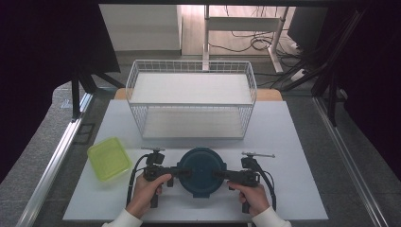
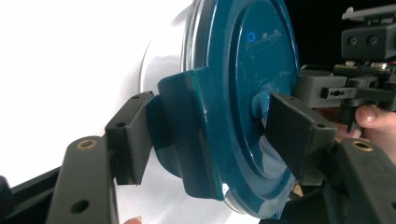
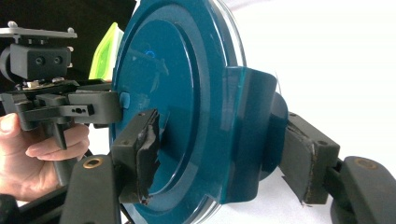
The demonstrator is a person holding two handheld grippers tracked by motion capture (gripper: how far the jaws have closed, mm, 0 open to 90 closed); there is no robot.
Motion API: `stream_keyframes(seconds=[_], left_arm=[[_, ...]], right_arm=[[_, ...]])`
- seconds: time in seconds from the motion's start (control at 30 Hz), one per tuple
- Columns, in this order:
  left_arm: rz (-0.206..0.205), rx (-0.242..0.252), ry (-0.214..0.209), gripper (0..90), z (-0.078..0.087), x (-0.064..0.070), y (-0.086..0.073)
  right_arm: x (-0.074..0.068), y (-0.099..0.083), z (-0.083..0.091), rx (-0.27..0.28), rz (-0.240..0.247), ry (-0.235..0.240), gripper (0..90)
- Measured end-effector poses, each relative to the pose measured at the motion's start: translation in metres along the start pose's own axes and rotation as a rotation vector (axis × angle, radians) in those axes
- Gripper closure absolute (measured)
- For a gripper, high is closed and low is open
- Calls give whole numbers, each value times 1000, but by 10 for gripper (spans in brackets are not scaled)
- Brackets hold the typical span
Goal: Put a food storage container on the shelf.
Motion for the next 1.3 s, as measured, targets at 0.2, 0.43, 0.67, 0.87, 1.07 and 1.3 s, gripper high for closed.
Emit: stream_keyframes(seconds=[0.2,0.43,0.67,0.87,1.07,1.3], left_arm=[[-10,4,9,358,2,4,-1],[-18,24,16,382,3,7,1],[-37,35,30,389,6,11,2],[-42,44,31,389,6,14,2],[-67,58,38,389,9,21,6],[-61,60,39,389,11,19,8]], right_arm=[[-2,0,1,1,4,-5,350],[-4,3,4,19,5,-11,364],[-7,3,5,25,24,-16,364],[-8,5,6,25,30,-15,365],[-11,8,10,38,42,-5,364],[-14,13,7,26,57,-3,364]])
Point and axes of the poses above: each handheld gripper's, and its own axes: z roughly backward along the jaws, y roughly out of its top, x roughly to its right, the point moved 2 cm from there along -z, roughly forward along the jaws, and after that the axes turned 5 degrees about x, right-handed, at the moved point
